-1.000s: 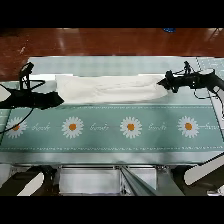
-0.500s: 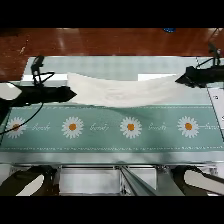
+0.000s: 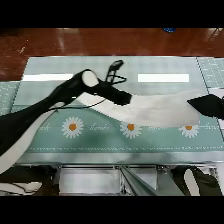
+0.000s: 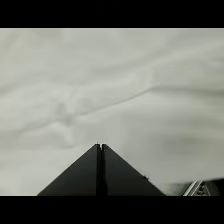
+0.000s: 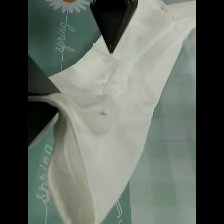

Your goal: Fold the shirts.

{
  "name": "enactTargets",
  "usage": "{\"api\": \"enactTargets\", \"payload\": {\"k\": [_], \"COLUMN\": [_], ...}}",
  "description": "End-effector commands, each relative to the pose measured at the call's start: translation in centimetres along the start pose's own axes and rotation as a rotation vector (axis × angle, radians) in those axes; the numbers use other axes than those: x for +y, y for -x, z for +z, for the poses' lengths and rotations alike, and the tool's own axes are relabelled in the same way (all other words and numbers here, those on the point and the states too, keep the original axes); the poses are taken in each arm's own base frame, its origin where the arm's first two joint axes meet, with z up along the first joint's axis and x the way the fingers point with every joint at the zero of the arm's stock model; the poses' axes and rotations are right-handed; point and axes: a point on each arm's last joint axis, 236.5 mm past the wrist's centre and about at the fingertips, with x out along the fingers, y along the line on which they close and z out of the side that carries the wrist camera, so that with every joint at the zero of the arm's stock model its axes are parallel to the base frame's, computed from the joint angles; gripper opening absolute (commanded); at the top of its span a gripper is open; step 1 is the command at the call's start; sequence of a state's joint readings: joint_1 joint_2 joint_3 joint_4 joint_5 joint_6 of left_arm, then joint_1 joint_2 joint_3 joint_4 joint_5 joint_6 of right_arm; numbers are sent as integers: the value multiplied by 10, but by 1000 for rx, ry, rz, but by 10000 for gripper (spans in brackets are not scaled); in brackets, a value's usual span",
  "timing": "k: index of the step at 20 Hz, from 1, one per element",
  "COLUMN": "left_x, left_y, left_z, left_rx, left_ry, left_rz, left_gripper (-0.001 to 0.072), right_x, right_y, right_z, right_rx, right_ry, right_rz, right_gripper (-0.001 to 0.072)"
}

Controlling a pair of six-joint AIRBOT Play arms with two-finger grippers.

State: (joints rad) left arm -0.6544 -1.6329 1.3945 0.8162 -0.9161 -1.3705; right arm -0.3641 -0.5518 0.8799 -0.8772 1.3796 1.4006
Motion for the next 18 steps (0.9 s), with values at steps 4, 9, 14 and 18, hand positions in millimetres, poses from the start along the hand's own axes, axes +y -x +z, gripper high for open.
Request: {"api": "enactTargets", "payload": {"k": [4, 9, 14, 18], "left_x": [-72, -95, -17, 47], "left_y": [-100, -105, 6, 140], "left_z": [-72, -90, -16, 25], "left_rx": [357, 397, 297, 22], "left_ry": [17, -39, -21, 68], "left_rz": [-85, -113, -45, 100], "left_gripper": [16, 16, 17, 17], "right_x": [38, 39, 58, 77], "right_y": [16, 16, 6, -7], "right_z": [-8, -7, 5, 31], "right_rx": [-52, -56, -37, -68], "right_ry": [-14, -14, -40, -44], "right_rz": [113, 119, 251, 401], "right_gripper": [20, 19, 19, 19]}}
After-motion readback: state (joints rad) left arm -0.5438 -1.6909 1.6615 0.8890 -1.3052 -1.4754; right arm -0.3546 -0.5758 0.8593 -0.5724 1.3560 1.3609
